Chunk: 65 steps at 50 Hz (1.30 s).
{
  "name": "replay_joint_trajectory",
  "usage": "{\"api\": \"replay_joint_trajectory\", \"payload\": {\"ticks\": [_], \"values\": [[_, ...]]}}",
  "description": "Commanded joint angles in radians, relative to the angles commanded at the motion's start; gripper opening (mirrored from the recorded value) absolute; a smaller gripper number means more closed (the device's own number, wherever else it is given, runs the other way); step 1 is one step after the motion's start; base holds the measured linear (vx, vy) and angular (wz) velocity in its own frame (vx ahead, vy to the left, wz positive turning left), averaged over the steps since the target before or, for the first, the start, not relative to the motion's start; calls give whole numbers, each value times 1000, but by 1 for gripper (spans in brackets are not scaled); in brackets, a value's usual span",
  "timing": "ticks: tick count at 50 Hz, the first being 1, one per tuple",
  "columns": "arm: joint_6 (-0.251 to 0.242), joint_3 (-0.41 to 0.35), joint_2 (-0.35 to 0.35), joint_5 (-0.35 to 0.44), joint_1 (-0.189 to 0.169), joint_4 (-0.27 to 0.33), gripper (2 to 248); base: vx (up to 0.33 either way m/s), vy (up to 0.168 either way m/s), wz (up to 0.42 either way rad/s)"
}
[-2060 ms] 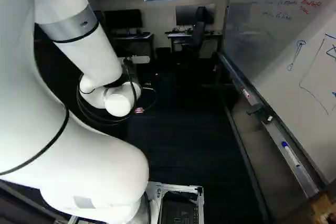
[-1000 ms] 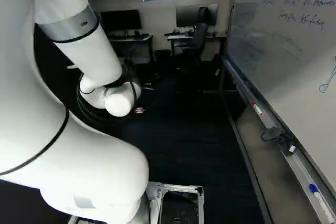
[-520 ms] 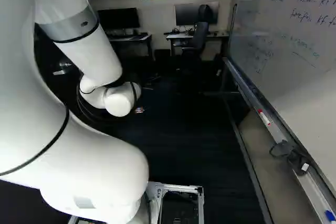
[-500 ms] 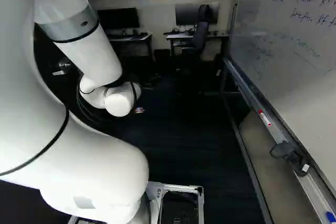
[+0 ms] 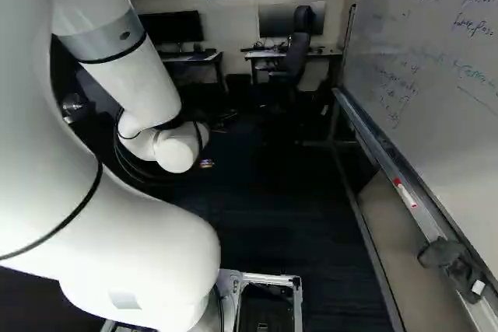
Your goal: Open the door and move inside
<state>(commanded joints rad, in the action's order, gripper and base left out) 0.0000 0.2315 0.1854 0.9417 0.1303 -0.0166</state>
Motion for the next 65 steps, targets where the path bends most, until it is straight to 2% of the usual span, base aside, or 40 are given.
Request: {"api": "replay_joint_trajectory", "payload": {"ticks": [37, 65], "values": [[0, 0, 0, 0, 0, 0, 247, 187, 4, -3], [0, 0, 0, 0, 0, 0, 247, 172, -32, -5]]}}
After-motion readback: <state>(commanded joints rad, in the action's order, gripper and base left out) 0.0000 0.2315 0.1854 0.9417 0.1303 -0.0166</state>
